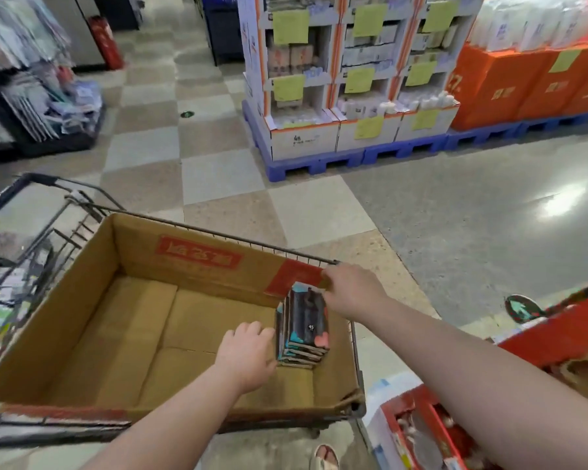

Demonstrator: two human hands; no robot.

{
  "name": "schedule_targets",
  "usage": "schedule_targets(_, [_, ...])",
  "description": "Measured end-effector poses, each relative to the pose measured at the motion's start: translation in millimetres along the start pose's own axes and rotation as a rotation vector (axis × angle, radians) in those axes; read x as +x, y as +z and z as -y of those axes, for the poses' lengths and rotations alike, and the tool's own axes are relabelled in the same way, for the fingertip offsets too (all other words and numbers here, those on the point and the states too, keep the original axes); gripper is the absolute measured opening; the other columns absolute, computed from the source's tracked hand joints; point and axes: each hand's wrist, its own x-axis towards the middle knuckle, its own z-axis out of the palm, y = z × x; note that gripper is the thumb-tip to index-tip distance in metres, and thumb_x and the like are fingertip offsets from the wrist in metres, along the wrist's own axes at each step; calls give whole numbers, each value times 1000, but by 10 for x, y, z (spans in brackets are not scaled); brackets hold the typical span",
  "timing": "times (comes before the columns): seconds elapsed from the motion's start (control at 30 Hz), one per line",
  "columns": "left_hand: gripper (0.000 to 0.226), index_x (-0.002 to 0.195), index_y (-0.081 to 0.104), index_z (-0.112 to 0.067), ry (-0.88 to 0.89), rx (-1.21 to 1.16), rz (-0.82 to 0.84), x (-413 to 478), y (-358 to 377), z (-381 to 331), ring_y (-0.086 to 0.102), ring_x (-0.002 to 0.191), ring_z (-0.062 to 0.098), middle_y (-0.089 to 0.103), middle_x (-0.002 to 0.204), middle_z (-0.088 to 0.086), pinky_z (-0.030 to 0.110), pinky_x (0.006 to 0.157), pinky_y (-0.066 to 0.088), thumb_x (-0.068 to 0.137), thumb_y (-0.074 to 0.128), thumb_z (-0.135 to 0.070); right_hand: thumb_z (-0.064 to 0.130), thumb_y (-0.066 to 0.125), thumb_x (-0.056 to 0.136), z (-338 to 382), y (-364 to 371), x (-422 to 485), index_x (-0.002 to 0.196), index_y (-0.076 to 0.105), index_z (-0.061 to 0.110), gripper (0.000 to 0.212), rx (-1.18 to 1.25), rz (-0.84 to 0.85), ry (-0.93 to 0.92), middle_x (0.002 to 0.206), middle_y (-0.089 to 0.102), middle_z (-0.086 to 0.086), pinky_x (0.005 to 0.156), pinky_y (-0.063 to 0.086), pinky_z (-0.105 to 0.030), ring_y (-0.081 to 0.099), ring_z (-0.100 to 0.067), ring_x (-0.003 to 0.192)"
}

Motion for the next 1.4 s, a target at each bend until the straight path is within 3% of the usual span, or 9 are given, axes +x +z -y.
schedule_targets(0.37, [54, 142, 35, -22, -89, -11, 85, 1065, 137, -97, 38, 131, 24, 41, 140, 2, 37, 106, 35, 93, 48, -42, 27, 48, 91, -440, 951, 842, 129, 50, 20, 38, 90, 305, -47, 123, 55, -8, 88, 47, -40, 55, -30, 112])
schedule_targets(0.63, [59, 143, 33, -20, -177, -129, 144, 1727, 455, -115, 39, 132, 24, 41, 143, 4, 39, 106, 37, 92, 50, -42, 22, 54, 91, -483, 1747, 1145, 131, 46, 9, 42, 476, 547, 204, 128, 48, -13, 96, 50, -37, 57, -30, 111])
schedule_targets(0.83, [62, 138, 40, -18, -341, -552, 226, 2150, 922, -210, 53, 116, 27, 52, 126, 9, 41, 98, 47, 85, 64, -38, 12, 58, 80, -516, 2392, 1245, 135, 44, 8, 57, 727, 559, 369, 127, 54, -17, 94, 50, -36, 57, -31, 110])
schedule_targets(0.97, [63, 135, 45, -13, -527, -885, 243, 2322, 1183, -277, 60, 106, 27, 56, 123, 11, 39, 92, 53, 82, 69, -37, 8, 49, 88, -458, 2452, 1165, 139, 43, 9, 51, 813, 574, 373, 142, 40, -13, 111, 37, -39, 45, -29, 125])
schedule_targets(1.07, [67, 132, 45, -12, -609, -877, 209, 2373, 1327, -272, 59, 106, 29, 53, 120, 11, 41, 92, 53, 80, 70, -46, 3, 46, 88, -433, 2483, 1093, 148, 33, 13, 62, 812, 568, 380, 158, 17, -9, 119, 23, -38, 24, -27, 144])
schedule_targets(1.13, [59, 128, 47, -9, -634, -844, 209, 2356, 1359, -232, 60, 104, 29, 55, 118, 12, 41, 90, 53, 84, 68, -43, -1, 46, 89, -416, 2468, 1055, 148, 32, 15, 63, 836, 542, 380, 159, 16, -7, 120, 19, -36, 19, -24, 146])
schedule_targets(1.23, [38, 118, 53, -7, -691, -957, 193, 2256, 1325, -86, 64, 98, 30, 64, 112, 12, 41, 87, 54, 88, 66, -27, -7, 52, 86, -420, 2449, 1022, 144, 38, 14, 63, 939, 515, 433, 152, 28, -3, 113, 35, -33, 35, -23, 136])
schedule_targets(1.3, [32, 114, 53, -7, -761, -1076, 156, 2145, 1283, 51, 63, 95, 29, 64, 112, 12, 41, 87, 53, 87, 67, -18, -10, 54, 86, -408, 2435, 1021, 146, 34, 15, 68, 1049, 541, 507, 148, 28, -3, 96, 50, -25, 41, -26, 131])
schedule_targets(1.4, [29, 117, 50, -8, -823, -1199, 85, 1953, 1214, 228, 59, 91, 26, 60, 109, 8, 34, 79, 50, 91, 62, -10, -1, 55, 88, -362, 2482, 1054, 148, 31, 15, 66, 1031, 521, 565, 147, 30, -8, 104, 41, -26, 43, -25, 129])
